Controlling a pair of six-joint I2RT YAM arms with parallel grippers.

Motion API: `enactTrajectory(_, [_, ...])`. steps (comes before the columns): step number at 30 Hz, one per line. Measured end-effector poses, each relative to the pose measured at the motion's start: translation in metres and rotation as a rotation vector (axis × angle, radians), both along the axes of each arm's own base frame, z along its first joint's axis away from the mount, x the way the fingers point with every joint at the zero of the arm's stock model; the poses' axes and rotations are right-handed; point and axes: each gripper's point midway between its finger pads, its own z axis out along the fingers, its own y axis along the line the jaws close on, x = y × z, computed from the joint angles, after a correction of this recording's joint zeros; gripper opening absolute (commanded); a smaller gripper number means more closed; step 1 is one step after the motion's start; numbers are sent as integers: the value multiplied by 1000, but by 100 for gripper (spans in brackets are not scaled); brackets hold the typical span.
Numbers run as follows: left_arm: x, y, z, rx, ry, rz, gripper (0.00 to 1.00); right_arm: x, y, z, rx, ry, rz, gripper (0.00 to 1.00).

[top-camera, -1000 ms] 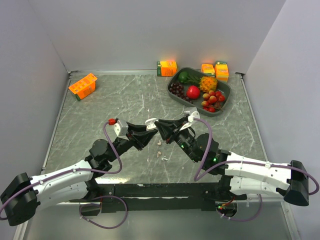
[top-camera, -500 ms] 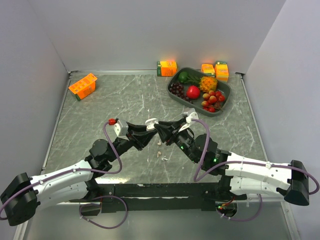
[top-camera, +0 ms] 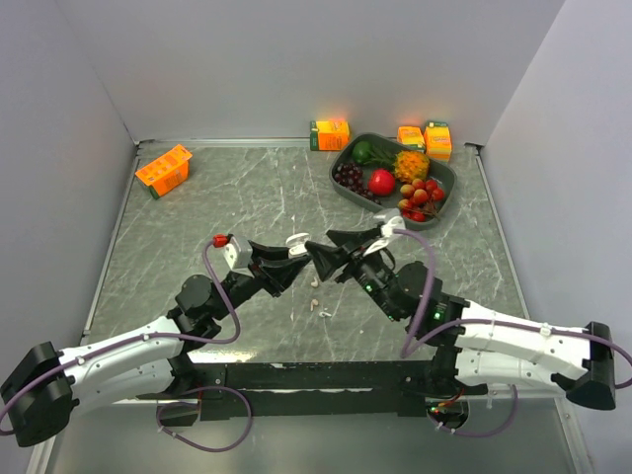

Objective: Insert the wireless bluetooth earbuds into the charging case
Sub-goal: Place the earbud in the charging case, then adjust the earbud at the center of the board.

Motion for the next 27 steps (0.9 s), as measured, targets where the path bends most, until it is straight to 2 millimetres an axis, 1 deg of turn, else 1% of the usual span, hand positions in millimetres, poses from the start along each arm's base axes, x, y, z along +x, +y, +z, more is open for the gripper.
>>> enactTrajectory(3, [-1,2,4,-9,-9,1,1,-2,-16,18,43,-10,-28,71])
enactTrajectory(6, [-2,6,10,-20,-27,13,1,-3,-38,38,70,-21,-66,70])
enactTrajectory(8, [-2,10,14,-22,-43,28,1,-4,-50,45,53,-20,-94,69])
enactTrajectory(9, [-2,13,15,-20,-47,37,1,-3,-54,44,29,-13,-104,69])
enactTrajectory(11, [-4,19,18,-22,-63,52,1,-3,-58,36,-33,11,-116,69])
enactTrajectory(12, [-5,24,20,-23,-67,66,1,-4,-60,28,-75,32,-117,69])
enactTrajectory(13, [-6,29,22,-29,-73,78,1,-4,-59,20,-111,49,-112,69])
enactTrajectory(15, [-8,39,25,-34,-83,105,1,-7,-53,-10,-221,110,-88,69])
enactTrajectory(17, [-10,49,28,-44,-87,131,1,-14,-43,-52,-357,191,-35,70])
enactTrajectory(20, [-12,61,29,-45,-91,163,1,-31,-27,-119,-546,326,84,71])
enactTrajectory(22, [-13,68,29,-50,-90,180,1,-48,-25,-166,-670,427,161,70])
enactTrajectory(24, [-15,74,29,-52,-88,192,1,-61,-28,-197,-759,501,217,70])
enactTrajectory(25, [-16,76,28,-51,-85,195,1,-67,-29,-209,-798,537,242,69])
enactTrajectory(27, [-17,78,26,-48,-82,198,1,-74,-28,-226,-855,588,280,68])
